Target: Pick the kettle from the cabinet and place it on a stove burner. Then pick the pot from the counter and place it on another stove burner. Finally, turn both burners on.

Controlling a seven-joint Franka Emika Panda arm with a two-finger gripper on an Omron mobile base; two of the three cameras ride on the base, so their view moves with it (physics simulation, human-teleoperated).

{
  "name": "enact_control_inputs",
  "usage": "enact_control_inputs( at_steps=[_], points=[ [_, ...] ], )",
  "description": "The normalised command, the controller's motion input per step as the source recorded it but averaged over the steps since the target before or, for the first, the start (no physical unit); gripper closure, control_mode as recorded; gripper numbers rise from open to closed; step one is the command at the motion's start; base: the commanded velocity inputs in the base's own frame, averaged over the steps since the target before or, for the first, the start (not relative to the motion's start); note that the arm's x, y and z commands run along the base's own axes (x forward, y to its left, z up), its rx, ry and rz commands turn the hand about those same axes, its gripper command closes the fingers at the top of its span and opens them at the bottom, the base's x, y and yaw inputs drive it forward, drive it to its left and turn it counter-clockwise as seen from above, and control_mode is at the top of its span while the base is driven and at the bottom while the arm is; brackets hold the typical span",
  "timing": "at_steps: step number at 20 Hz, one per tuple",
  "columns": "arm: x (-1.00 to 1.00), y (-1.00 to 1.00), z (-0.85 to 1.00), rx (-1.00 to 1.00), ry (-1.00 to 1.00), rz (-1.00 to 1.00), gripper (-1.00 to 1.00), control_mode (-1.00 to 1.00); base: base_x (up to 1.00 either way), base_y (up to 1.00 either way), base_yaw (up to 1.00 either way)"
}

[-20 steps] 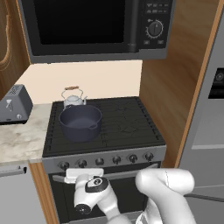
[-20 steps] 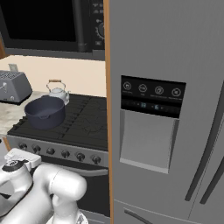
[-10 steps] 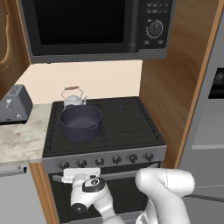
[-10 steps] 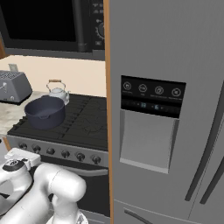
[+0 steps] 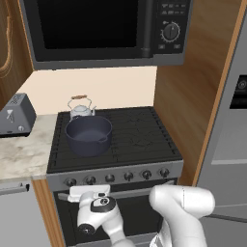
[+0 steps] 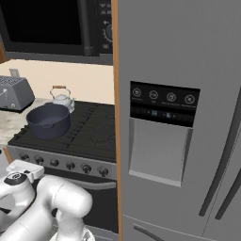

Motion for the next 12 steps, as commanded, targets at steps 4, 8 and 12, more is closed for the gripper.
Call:
enact_control_inputs(
  at_steps=[4,8,12],
  points=[
    [0.07,0.00,-0.05,-0.02,0.00,0.00,-1.00,-1.00,0.00,0.00,0.00],
    [0.15,0.00,-0.02,-0.01,0.00,0.00,-1.00,-1.00,0.00,0.00,0.00],
    [0.15,0.00,-0.01,-0.01,0.00,0.00,-1.00,-1.00,0.00,0.00,0.00]
  ],
)
